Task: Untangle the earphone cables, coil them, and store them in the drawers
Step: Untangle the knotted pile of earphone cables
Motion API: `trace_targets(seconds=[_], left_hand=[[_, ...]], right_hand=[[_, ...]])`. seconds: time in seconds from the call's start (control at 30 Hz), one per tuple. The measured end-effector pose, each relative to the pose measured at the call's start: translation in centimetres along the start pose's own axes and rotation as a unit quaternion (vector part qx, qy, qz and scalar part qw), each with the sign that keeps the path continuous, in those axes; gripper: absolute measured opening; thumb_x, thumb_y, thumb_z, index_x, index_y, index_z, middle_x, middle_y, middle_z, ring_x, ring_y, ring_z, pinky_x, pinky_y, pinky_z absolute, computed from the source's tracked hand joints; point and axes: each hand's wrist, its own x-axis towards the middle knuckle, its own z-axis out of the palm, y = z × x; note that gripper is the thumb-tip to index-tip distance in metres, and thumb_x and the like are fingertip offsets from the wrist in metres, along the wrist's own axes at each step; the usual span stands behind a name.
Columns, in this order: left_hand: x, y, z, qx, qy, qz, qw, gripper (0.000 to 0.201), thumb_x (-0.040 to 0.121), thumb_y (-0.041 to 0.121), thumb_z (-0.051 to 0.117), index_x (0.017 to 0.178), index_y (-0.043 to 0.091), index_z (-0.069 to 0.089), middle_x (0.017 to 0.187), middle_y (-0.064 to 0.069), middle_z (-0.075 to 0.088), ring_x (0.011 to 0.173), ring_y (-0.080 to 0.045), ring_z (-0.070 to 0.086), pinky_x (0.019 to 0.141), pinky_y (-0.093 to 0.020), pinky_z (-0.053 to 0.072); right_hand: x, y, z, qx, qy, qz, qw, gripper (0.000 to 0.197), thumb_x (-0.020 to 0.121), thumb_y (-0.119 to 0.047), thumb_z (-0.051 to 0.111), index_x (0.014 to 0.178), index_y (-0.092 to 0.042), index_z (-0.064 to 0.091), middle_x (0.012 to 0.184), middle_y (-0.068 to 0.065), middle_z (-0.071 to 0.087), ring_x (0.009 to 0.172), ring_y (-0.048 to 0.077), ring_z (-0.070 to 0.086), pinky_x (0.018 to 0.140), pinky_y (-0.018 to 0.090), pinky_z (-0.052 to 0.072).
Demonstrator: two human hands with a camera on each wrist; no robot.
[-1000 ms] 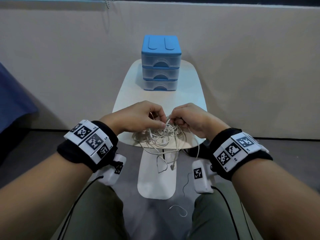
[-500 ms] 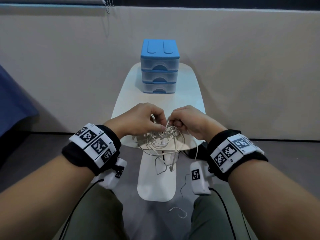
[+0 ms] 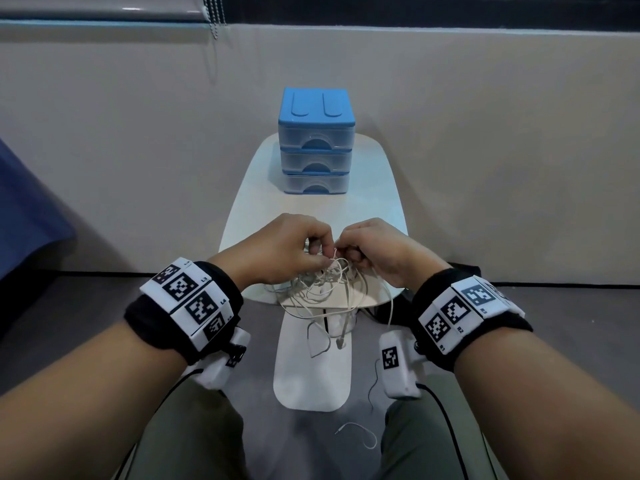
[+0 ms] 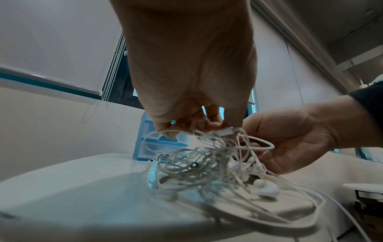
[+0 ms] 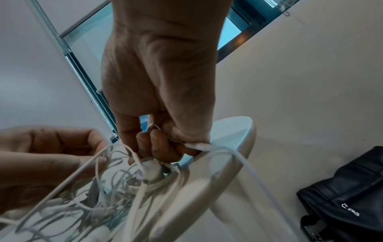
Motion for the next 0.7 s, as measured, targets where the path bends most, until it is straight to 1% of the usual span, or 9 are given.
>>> trace_targets(seconds=[0.07, 0.13, 0.27, 0.33, 0.4, 0.5, 0.57, 0.63, 0.7], left_hand=[[0.1, 0.1, 0.0, -0.015, 0.027, -0.027, 0.999, 0.011, 0.087, 0.018, 0.076, 0.082, 0.026, 0.070, 0.066, 0.009, 0.058, 0.061, -0.003, 0.051, 0.061, -0.018, 0.039], [0.1, 0.1, -0.1, -0.052, 0.056, -0.069, 0.995, 0.012, 0.086, 0.015, 0.075, 0.081, 0.024, 0.070, 0.062, 0.008, 0.061, 0.056, -0.002, 0.051, 0.059, -0.020, 0.040], [0.2, -0.2, -0.1, -0.139, 0.079, -0.139, 0.977, 0.012, 0.086, 0.012, 0.077, 0.080, 0.019, 0.071, 0.058, 0.009, 0.061, 0.054, -0.006, 0.052, 0.059, -0.025, 0.041], [0.1, -0.2, -0.1, -0.177, 0.089, -0.159, 0.967, 0.010, 0.086, 0.010, 0.077, 0.081, 0.016, 0.071, 0.062, 0.004, 0.064, 0.057, -0.009, 0.055, 0.061, -0.026, 0.043], [0.1, -0.1, 0.0, -0.207, 0.097, -0.168, 0.959, 0.008, 0.085, 0.008, 0.077, 0.083, 0.012, 0.072, 0.065, -0.001, 0.068, 0.059, -0.010, 0.058, 0.063, -0.027, 0.044], [0.1, 0.1, 0.4, -0.215, 0.109, -0.165, 0.956, 0.008, 0.083, 0.009, 0.080, 0.083, 0.012, 0.073, 0.070, -0.004, 0.073, 0.063, -0.011, 0.065, 0.068, -0.030, 0.051], [0.2, 0.4, 0.7, -0.202, 0.118, -0.162, 0.959, 0.009, 0.081, 0.011, 0.083, 0.080, 0.015, 0.075, 0.069, -0.003, 0.074, 0.065, -0.012, 0.067, 0.070, -0.032, 0.054], [0.4, 0.7, 0.9, -0.179, 0.131, -0.160, 0.962, 0.009, 0.079, 0.014, 0.084, 0.077, 0.018, 0.076, 0.068, 0.000, 0.072, 0.063, -0.010, 0.064, 0.065, -0.029, 0.053], [0.3, 0.9, 0.8, -0.159, 0.144, -0.158, 0.964, 0.009, 0.078, 0.014, 0.084, 0.076, 0.019, 0.076, 0.065, 0.003, 0.067, 0.058, -0.006, 0.058, 0.057, -0.019, 0.046]], right_hand=[[0.1, 0.1, 0.0, 0.001, -0.002, 0.000, 1.000, 0.021, 0.090, 0.000, 0.057, 0.071, -0.008, 0.056, 0.050, 0.001, 0.040, 0.044, 0.012, 0.030, 0.041, 0.020, 0.029], [0.2, 0.3, -0.1, -0.005, -0.006, -0.002, 1.000, 0.016, 0.090, -0.001, 0.058, 0.075, -0.006, 0.059, 0.050, 0.000, 0.041, 0.046, 0.012, 0.031, 0.046, 0.022, 0.027], [0.3, 0.4, -0.4, -0.006, -0.026, -0.002, 1.000, 0.019, 0.091, -0.001, 0.058, 0.074, -0.004, 0.063, 0.050, 0.001, 0.042, 0.047, 0.012, 0.032, 0.048, 0.023, 0.026], [0.1, 0.4, -0.6, -0.006, -0.041, -0.007, 0.999, 0.020, 0.092, -0.001, 0.058, 0.072, -0.004, 0.061, 0.050, 0.002, 0.041, 0.046, 0.012, 0.032, 0.046, 0.023, 0.026], [0.0, 0.6, -1.0, 0.005, -0.054, -0.005, 0.999, 0.022, 0.093, -0.003, 0.059, 0.071, -0.007, 0.058, 0.052, 0.003, 0.040, 0.045, 0.012, 0.032, 0.044, 0.022, 0.027], [0.2, 0.8, -1.4, 0.025, -0.064, -0.004, 0.998, 0.027, 0.093, -0.006, 0.061, 0.067, -0.009, 0.064, 0.054, 0.003, 0.042, 0.051, 0.013, 0.034, 0.052, 0.026, 0.027], [0.3, 0.8, -1.0, 0.011, -0.060, -0.008, 0.998, 0.027, 0.092, -0.003, 0.062, 0.066, -0.009, 0.066, 0.053, 0.002, 0.047, 0.053, 0.013, 0.036, 0.054, 0.026, 0.030], [0.2, 0.7, -0.7, 0.005, -0.069, -0.017, 0.997, 0.020, 0.090, -0.001, 0.064, 0.071, -0.005, 0.067, 0.055, 0.003, 0.053, 0.054, 0.014, 0.042, 0.054, 0.024, 0.037], [-0.3, 0.7, -0.8, 0.006, -0.117, -0.033, 0.993, 0.014, 0.089, 0.000, 0.064, 0.077, -0.002, 0.071, 0.066, 0.008, 0.062, 0.060, 0.015, 0.051, 0.060, 0.025, 0.043]])
